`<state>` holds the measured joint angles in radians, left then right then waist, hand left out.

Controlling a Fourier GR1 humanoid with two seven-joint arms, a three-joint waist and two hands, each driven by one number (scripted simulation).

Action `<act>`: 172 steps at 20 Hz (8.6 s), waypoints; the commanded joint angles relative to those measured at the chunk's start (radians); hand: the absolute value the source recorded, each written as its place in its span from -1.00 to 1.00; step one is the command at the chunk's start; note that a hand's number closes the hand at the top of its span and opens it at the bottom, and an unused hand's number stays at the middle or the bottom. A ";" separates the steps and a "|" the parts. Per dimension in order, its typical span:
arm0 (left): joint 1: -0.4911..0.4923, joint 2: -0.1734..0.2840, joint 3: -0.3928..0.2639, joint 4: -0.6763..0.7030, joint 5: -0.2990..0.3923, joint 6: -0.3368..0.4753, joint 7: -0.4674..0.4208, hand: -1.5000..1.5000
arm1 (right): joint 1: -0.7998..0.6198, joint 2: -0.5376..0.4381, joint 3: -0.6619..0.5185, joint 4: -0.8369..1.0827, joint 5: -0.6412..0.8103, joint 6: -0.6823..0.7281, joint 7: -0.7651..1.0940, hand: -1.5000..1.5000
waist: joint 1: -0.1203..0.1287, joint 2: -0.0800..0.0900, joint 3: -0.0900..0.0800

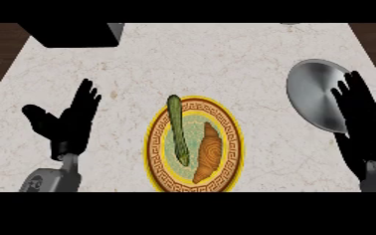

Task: Pick the squash from the plate and place it in the pan

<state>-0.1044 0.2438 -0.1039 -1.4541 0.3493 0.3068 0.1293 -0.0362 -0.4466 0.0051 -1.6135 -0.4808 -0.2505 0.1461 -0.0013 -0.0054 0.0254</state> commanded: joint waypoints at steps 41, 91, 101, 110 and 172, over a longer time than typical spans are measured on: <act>0.034 -0.055 -0.170 -0.105 -0.202 -0.156 -0.235 0.00 | -0.644 0.265 0.724 0.425 1.044 0.472 -0.202 -1.00 | 0.012 0.007 -0.025; 0.103 -0.172 -0.095 -0.132 -0.335 -0.208 -0.240 0.00 | -0.680 0.446 0.537 0.832 1.242 0.073 -0.141 1.00 | -0.012 -0.003 -0.025; 0.122 -0.153 -0.052 -0.099 -0.309 -0.218 -0.254 0.00 | -0.765 0.396 0.399 0.743 1.430 -0.180 0.608 1.00 | -0.057 -0.024 -0.029; 0.116 -0.162 -0.075 -0.149 -0.328 -0.211 -0.226 0.00 | -0.684 0.368 0.385 0.311 1.628 -0.122 1.002 1.00 | -0.035 -0.012 -0.026; 0.050 -0.164 0.003 -0.121 -0.323 -0.266 -0.206 0.00 | -0.363 -0.028 -0.629 0.854 0.512 0.152 -0.480 -1.00 | -0.027 -0.002 -0.026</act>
<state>-0.0250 0.0657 -0.1376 -1.5889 0.0160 0.0410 -0.0883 -0.5101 -0.4775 -0.6045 -0.6693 0.1149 -0.2592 -0.3008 -0.0137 -0.0048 -0.0003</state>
